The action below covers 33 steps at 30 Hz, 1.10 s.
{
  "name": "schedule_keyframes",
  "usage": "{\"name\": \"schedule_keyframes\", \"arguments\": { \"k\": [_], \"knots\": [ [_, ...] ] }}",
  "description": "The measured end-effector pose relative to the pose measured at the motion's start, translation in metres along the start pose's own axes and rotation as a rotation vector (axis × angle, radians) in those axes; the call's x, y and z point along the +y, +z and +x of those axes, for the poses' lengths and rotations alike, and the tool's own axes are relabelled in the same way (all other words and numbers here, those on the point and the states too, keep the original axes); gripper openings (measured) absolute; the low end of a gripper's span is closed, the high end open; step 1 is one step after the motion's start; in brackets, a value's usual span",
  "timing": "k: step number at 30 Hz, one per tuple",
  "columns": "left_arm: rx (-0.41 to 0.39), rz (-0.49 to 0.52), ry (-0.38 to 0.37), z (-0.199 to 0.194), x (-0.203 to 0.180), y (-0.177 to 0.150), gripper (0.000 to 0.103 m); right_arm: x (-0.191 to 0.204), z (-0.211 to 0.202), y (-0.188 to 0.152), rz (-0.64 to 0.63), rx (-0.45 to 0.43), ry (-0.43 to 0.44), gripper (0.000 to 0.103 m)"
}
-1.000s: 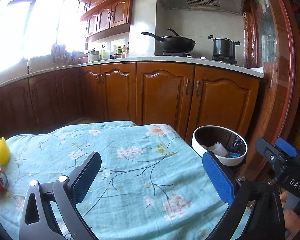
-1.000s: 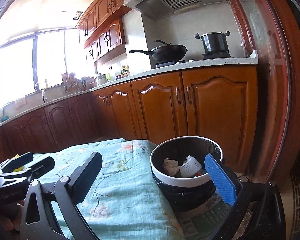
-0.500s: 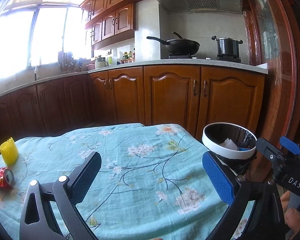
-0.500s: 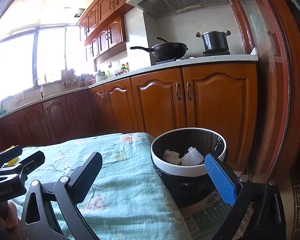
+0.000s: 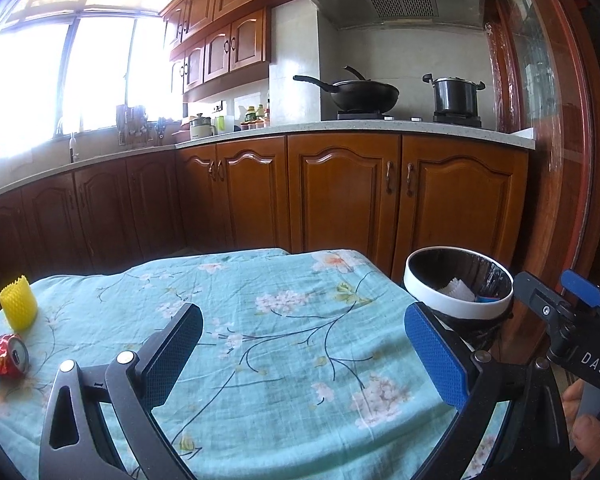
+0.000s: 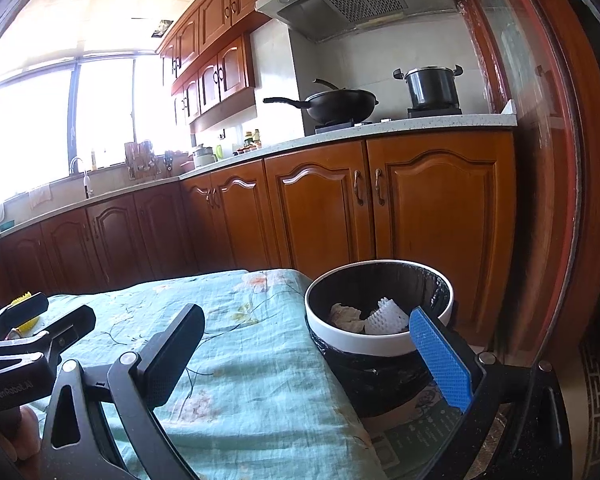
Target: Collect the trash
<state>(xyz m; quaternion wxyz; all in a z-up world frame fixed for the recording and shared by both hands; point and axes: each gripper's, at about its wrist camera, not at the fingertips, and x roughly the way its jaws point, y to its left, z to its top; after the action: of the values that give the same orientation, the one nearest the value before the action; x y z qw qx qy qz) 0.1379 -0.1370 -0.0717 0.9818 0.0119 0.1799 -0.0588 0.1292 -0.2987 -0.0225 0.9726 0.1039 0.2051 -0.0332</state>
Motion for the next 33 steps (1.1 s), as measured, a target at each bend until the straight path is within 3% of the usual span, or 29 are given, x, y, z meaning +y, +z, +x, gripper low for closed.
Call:
{"name": "schedule_keyframes", "arguments": {
  "k": [33],
  "knots": [
    [-0.003, 0.005, -0.017, 0.0019, 0.0051, -0.0004, 0.102, 0.0044, 0.0009, 0.0025, -0.004, 0.007, 0.015, 0.103]
  ]
}}
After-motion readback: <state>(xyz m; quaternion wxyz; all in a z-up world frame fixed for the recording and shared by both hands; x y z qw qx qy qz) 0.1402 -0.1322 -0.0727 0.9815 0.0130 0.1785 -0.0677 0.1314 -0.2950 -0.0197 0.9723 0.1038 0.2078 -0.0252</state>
